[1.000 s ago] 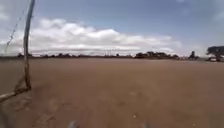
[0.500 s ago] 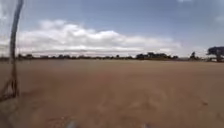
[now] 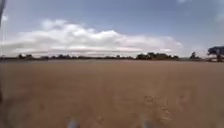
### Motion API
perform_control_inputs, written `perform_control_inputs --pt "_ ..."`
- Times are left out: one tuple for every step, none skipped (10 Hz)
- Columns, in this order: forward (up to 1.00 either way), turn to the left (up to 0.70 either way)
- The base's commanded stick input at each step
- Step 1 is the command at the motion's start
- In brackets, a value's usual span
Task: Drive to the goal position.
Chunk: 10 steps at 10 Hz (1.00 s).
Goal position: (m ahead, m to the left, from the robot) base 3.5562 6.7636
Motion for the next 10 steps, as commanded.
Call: perform_control_inputs --pt "0.7 0.0" --pt "0.7 0.0" --pt "0.7 0.0" --pt "0.7 0.0" --pt "0.7 0.0" --pt "0.7 0.0" --pt "0.7 0.0" --pt "0.7 0.0" --pt "0.7 0.0" --pt "0.7 0.06"
